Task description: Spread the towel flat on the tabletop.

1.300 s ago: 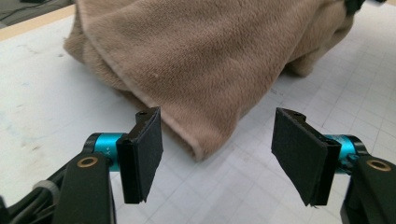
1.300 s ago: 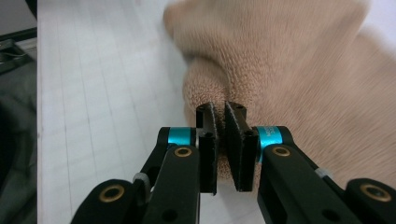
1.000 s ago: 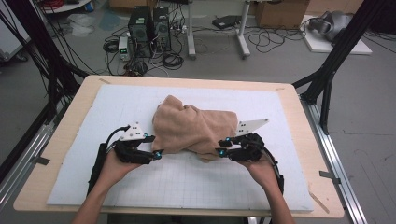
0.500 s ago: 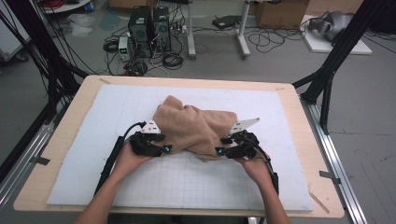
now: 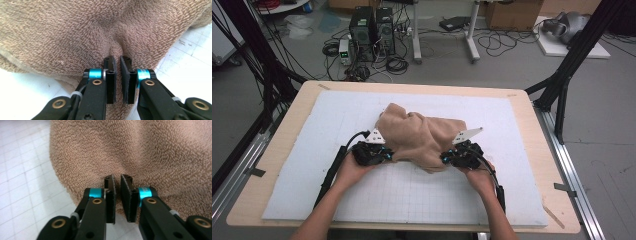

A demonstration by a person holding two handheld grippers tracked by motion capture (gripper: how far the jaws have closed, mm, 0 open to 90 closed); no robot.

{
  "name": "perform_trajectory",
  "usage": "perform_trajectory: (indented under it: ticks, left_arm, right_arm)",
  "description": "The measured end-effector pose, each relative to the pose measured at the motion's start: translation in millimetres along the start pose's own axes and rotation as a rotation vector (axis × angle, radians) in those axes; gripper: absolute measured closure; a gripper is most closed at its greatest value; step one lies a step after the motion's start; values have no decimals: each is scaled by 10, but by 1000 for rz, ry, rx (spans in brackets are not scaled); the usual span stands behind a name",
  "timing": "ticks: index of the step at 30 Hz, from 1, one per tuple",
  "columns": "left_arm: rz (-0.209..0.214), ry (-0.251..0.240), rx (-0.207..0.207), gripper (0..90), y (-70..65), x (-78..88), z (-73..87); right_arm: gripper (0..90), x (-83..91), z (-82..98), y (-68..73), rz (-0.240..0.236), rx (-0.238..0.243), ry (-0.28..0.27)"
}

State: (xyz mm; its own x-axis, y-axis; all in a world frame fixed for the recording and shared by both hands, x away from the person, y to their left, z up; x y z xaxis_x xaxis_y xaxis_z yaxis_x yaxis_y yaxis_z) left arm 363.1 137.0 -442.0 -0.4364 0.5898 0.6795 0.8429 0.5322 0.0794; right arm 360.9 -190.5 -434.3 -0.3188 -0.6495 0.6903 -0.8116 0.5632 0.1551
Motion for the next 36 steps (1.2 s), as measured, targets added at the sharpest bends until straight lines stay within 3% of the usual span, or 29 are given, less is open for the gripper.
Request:
perform_trajectory:
  ticks: [6,14,23,30,36]
  left_arm:
    - [-3,-34,9,845,0,181,-12]
    - [-25,-83,-23,846,-70,555,-22]
    - [-23,-105,-62,845,-256,880,66]
    - [-14,-118,-86,845,-492,1192,256]
    - [-4,-76,-88,845,-608,1284,457]
  right_arm:
    - [854,125,-8,32,-14,15,-29]
    - [855,380,-60,188,-20,68,-78]
    - [856,602,-69,433,-83,99,-126]
    - [856,678,8,734,-153,143,-112]
    - [855,508,152,944,-194,169,-45]
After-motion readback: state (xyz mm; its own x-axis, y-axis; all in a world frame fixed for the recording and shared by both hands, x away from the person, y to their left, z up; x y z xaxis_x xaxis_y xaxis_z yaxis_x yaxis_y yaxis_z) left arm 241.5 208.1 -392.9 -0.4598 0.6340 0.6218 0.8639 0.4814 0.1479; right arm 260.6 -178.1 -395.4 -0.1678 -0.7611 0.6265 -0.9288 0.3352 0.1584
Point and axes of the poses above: each handheld gripper's, and its own axes: x roughly backward along the jaws, z roughly out of its underside, y roughly to its left, the point moved 1 cm from there along -x, roughly forward along the jaws, and after that the axes turned 5 degrees about -x, right-handed, at the moved point
